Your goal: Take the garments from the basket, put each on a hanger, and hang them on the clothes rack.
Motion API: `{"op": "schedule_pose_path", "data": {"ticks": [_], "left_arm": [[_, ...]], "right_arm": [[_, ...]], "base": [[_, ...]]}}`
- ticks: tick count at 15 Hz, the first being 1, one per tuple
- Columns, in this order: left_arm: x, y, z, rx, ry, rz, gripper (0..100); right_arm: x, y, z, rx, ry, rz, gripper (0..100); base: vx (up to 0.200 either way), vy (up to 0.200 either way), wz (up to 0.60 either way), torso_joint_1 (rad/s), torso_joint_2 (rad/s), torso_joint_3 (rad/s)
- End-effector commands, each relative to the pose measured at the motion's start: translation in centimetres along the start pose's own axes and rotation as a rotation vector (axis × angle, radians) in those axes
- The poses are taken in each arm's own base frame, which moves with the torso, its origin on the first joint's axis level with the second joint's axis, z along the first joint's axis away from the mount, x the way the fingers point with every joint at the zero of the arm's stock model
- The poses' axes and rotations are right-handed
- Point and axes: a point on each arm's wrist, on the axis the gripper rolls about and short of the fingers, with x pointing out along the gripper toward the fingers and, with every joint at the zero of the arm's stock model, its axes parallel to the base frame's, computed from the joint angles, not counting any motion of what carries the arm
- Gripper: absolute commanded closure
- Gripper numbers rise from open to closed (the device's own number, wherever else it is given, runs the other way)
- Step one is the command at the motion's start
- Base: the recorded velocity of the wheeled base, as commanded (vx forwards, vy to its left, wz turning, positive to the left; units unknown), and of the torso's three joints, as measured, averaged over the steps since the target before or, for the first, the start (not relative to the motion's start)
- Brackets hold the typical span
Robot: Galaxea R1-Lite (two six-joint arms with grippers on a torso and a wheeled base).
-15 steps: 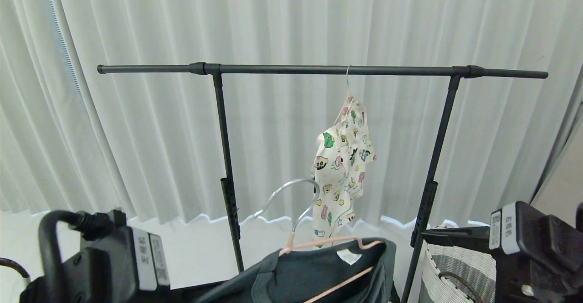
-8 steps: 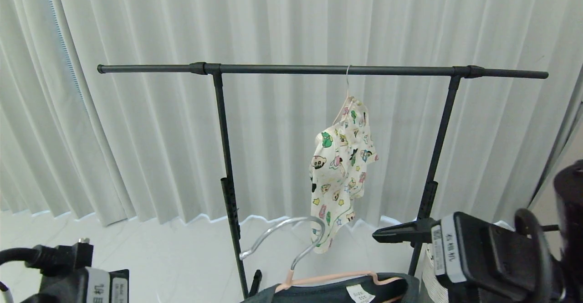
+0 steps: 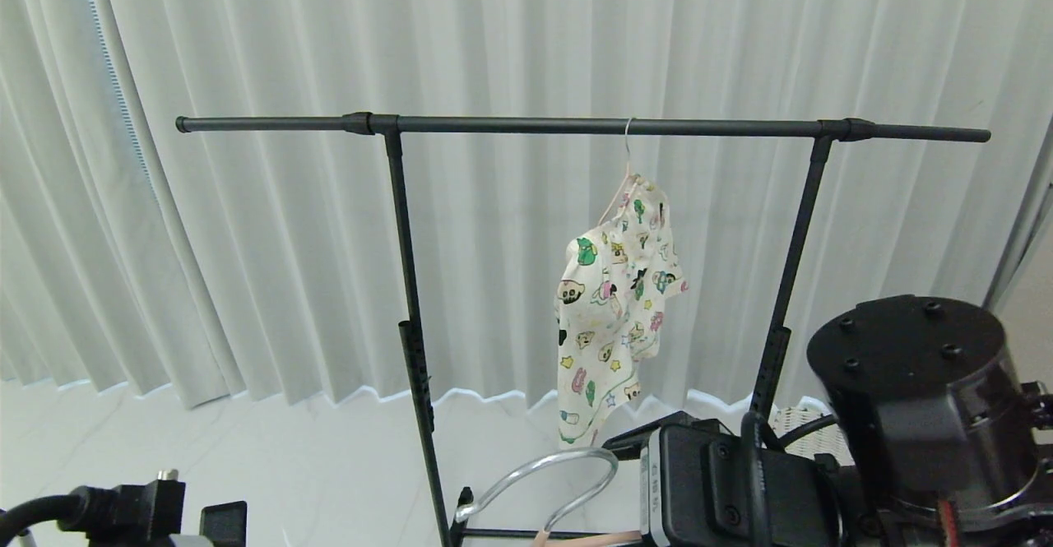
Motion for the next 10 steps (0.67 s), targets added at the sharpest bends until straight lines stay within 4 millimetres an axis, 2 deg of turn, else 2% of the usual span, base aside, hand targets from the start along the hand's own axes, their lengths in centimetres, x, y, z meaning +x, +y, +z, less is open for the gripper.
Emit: {"op": "schedule_pose_path", "data": {"ticks": [1,3,4,10], "left_arm": [[0.05,-0.03,0.00,0.001,0.001,-0.002,100],[-0.02,-0.02,0.01,0.001,-0.001,-0.001,100],[-0.02,-0.02,0.01,0.001,-0.001,-0.001,100],[-0.09,-0.02,0.02,0.007,-0.004,0.001,100]], "right_arm": [[0.62,0.00,-0.06,0.000,0.013,0.009,0],[0.62,0.00,-0.06,0.000,0.013,0.009,0],[0.67,0.00,-0.08,0.000,0.014,0.009,100],[0.49,-0.03,0.05,-0.011,0.004,0.002,100]], "base": [[0.000,0.000,0.00,0.000,0.00,0.000],[0.000,0.000,0.00,0.000,0.00,0.000],[0.000,0.000,0.00,0.000,0.00,0.000],[0.000,0.000,0.00,0.000,0.00,0.000]]}}
